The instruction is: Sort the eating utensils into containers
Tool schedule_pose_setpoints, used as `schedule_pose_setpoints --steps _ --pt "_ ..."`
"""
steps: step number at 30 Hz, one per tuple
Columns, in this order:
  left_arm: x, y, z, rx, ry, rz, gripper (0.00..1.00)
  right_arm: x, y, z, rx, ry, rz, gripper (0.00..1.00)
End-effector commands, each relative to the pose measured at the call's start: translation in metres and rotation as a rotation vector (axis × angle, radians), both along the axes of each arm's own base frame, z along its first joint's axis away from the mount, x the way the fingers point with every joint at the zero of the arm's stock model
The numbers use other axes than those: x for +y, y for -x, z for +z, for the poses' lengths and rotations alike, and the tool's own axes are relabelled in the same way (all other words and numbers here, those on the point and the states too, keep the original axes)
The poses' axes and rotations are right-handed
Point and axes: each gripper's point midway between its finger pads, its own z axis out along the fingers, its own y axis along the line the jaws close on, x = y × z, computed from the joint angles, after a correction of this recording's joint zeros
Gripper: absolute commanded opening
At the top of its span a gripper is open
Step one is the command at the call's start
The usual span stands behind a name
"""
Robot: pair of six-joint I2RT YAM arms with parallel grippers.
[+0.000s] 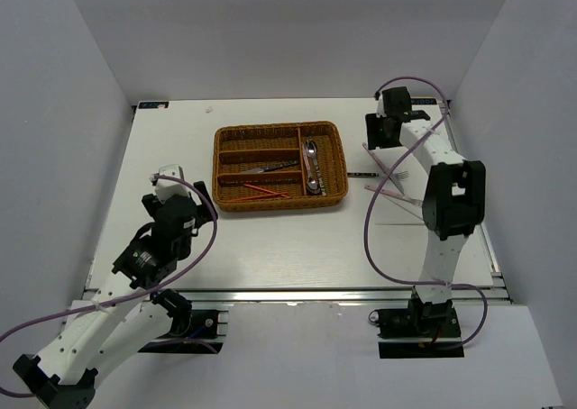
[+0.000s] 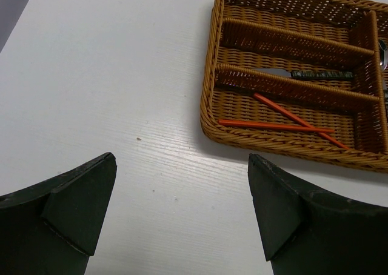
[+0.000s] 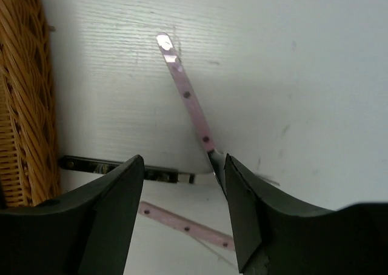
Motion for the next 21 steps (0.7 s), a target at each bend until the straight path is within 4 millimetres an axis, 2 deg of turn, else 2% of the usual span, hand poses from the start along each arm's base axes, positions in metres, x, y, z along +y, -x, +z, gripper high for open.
schedule_pose_setpoints --steps 1,3,5,6,7,9,10,11,12,13,17,19,21 --pt "-0.005 -0.002 -0.005 0.013 -0.006 -0.024 0.98 0.017 -0.016 -0.008 0.026 0.013 0.175 0.60" --pt "-0.005 -0.002 -0.006 0.020 -0.012 -0.024 0.98 0.017 -0.023 -0.017 0.037 0.036 0.196 0.60" --pt "-0.006 -0.002 -0.007 0.021 -0.012 -0.026 0.98 0.014 -0.033 -0.016 0.030 0.062 0.208 0.60" --pt "-0.006 -0.003 -0.007 0.020 -0.011 -0.028 0.98 0.014 -0.035 -0.027 0.054 0.068 0.215 0.60" --pt "-0.007 -0.003 -0.007 0.022 -0.012 -0.031 0.98 0.015 -0.042 -0.024 0.043 0.073 0.222 0.60" --pt "-0.008 -0.003 -0.008 0.025 -0.013 -0.036 0.98 0.015 -0.043 -0.040 0.079 0.086 0.249 0.61" --pt "-0.008 -0.003 -0.008 0.027 -0.014 -0.037 0.98 0.013 -0.048 -0.041 0.073 0.105 0.247 0.61" --pt "-0.008 -0.003 -0.009 0.031 -0.017 -0.037 0.98 0.009 -0.047 -0.046 0.093 0.125 0.256 0.61" --pt "-0.009 -0.004 -0.009 0.032 -0.018 -0.037 0.98 0.008 -0.047 -0.060 0.125 0.130 0.261 0.61" --pt "-0.008 -0.004 -0.009 0.032 -0.018 -0.036 0.98 0.008 -0.050 -0.059 0.127 0.125 0.269 0.61" --pt "-0.008 -0.004 -0.009 0.032 -0.018 -0.037 0.98 0.002 -0.043 -0.082 0.189 0.106 0.292 0.60" --pt "-0.009 -0.004 -0.009 0.032 -0.017 -0.041 0.98 0.001 -0.038 -0.089 0.210 0.093 0.302 0.54" --pt "-0.009 -0.004 -0.010 0.036 -0.020 -0.043 0.98 -0.002 -0.032 -0.096 0.234 0.084 0.300 0.40"
